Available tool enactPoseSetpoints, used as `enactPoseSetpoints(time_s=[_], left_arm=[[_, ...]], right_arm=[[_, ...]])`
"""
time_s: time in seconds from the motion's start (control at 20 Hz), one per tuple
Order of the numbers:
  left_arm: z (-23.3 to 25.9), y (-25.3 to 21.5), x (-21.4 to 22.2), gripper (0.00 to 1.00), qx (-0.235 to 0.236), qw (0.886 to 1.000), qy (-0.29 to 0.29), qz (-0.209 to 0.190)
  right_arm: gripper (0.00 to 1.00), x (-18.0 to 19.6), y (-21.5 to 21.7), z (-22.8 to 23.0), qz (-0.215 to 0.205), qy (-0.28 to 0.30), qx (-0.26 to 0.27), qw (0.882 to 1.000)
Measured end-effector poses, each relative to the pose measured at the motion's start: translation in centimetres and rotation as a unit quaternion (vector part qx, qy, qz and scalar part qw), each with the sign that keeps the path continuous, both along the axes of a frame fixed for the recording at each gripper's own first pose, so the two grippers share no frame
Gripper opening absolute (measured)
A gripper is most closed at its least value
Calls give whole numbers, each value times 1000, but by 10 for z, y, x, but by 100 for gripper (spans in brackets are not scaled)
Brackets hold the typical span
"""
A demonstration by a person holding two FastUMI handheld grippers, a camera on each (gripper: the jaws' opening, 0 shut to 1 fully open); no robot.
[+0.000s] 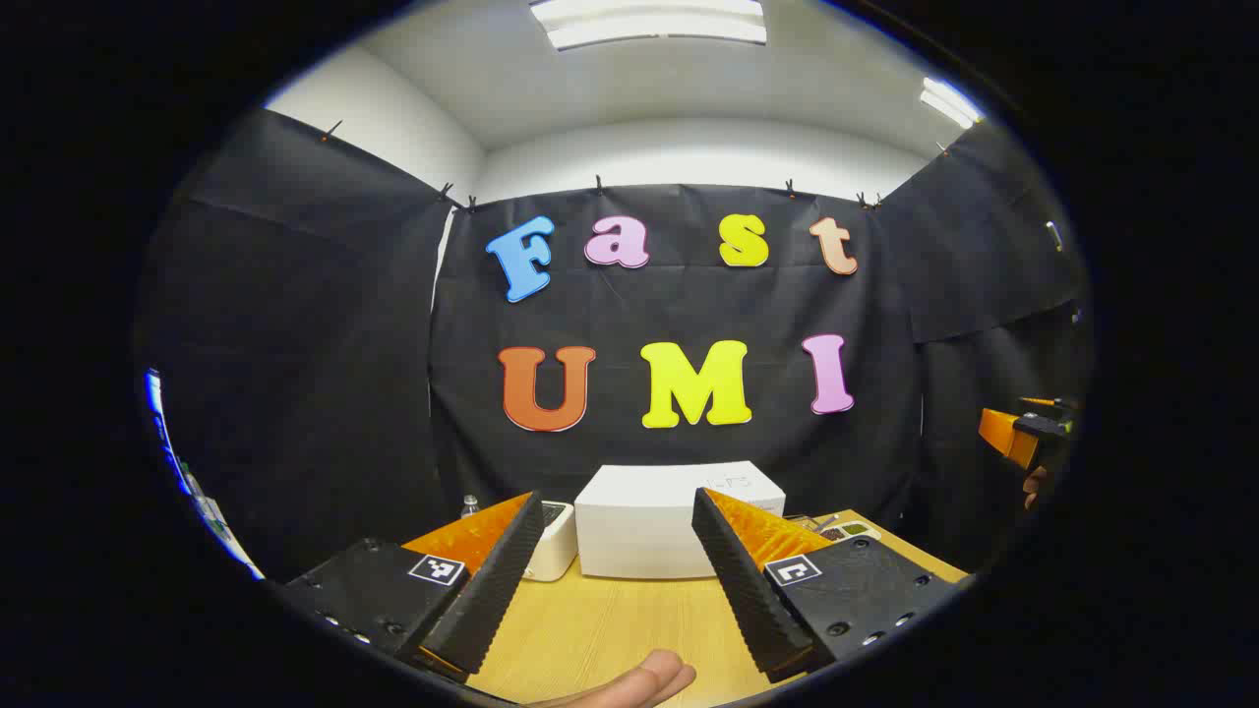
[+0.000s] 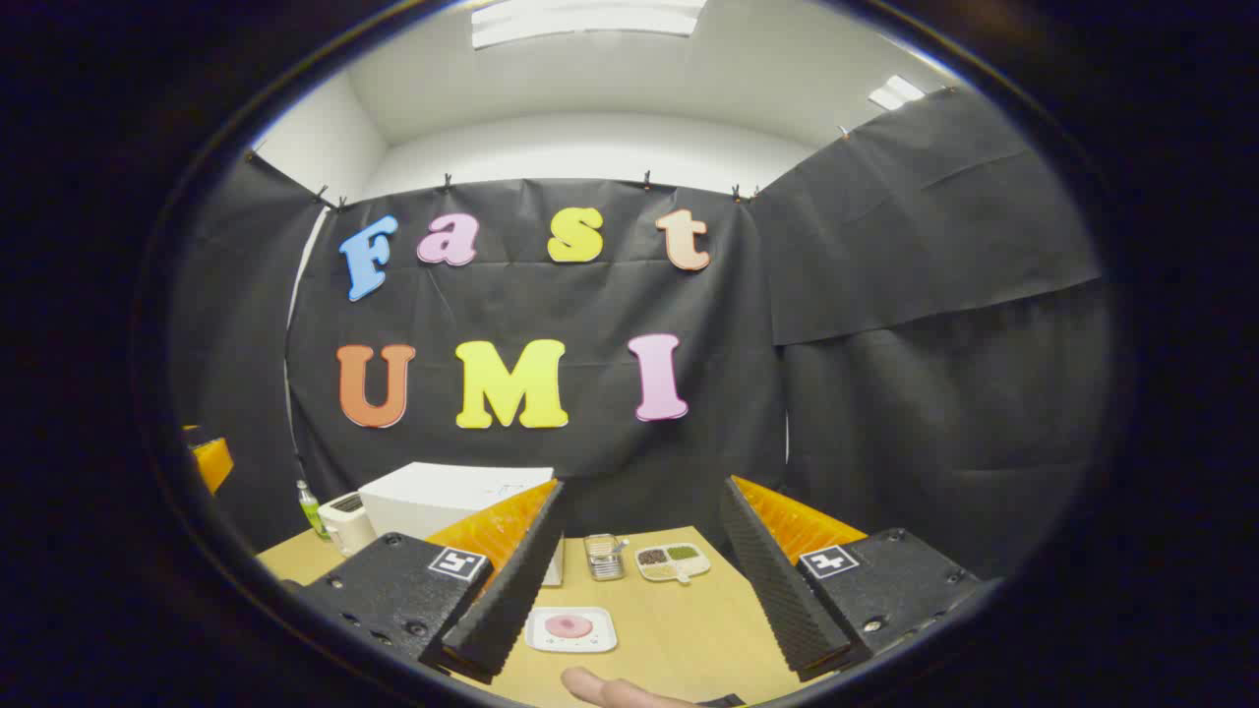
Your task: Open the microwave oven with the left hand, put the food in, and close the microwave oven.
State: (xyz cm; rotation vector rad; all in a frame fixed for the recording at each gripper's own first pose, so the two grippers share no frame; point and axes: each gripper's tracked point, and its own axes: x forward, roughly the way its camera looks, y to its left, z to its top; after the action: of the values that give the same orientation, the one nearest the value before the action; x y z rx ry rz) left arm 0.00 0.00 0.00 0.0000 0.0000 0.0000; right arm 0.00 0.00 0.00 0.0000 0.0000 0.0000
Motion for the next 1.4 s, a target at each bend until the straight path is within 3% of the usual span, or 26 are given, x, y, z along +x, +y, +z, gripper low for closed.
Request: enactPoseSetpoints(time_s=[0.05,0.1,0.15,0.2,0.25,0.3,0.5,0.55,0.8,1.0,1.05,1.1,1.15,1.2,1.4], left_arm=[[1,-4,-2,94,0,1000,-2,-2],[1,-5,-3,95,1,1000,-3,0],[3,-3,-4,95,3,1000,-7,3],[3,-5,-5,94,4,1000,-9,3],[3,-7,-6,94,4,1000,-10,1],[2,-9,-7,94,4,1000,-9,0],[-2,-10,-4,94,5,1000,-6,1],[-3,-10,-4,94,6,1000,-7,1],[-16,-18,14,94,5,1000,-4,2],[-42,-40,56,94,7,1000,-1,-7],[-53,-49,72,94,4,1000,4,-12],[-63,-57,85,94,1,1000,9,-17],[-77,-66,100,94,-5,1000,19,-22],[-91,-76,115,94,-13,999,31,-29],[-141,-108,175,94,-34,996,65,-47]], right_arm=[[92,-1,-1,0,1,0,0,1000],[100,-1,-1,0,1,0,0,1000],[92,-1,-2,-1,2,0,0,1000],[100,-1,-3,-1,3,1,1,1000],[92,-2,-4,0,3,0,0,1000],[100,-2,-5,-1,3,0,-1,1000],[100,-4,-9,2,3,-8,-2,1000],[92,-3,-9,2,5,-9,-1,1000],[92,7,-15,-4,8,-11,4,1000],[92,24,-27,-11,1,-16,2,1000],[100,27,-29,-13,1,-18,2,1000],[92,30,-31,-14,1,-21,2,1000],[100,34,-33,-15,1,-22,2,1000],[92,37,-35,-16,2,-24,3,1000],[91,50,-47,-22,0,-30,4,1000]])
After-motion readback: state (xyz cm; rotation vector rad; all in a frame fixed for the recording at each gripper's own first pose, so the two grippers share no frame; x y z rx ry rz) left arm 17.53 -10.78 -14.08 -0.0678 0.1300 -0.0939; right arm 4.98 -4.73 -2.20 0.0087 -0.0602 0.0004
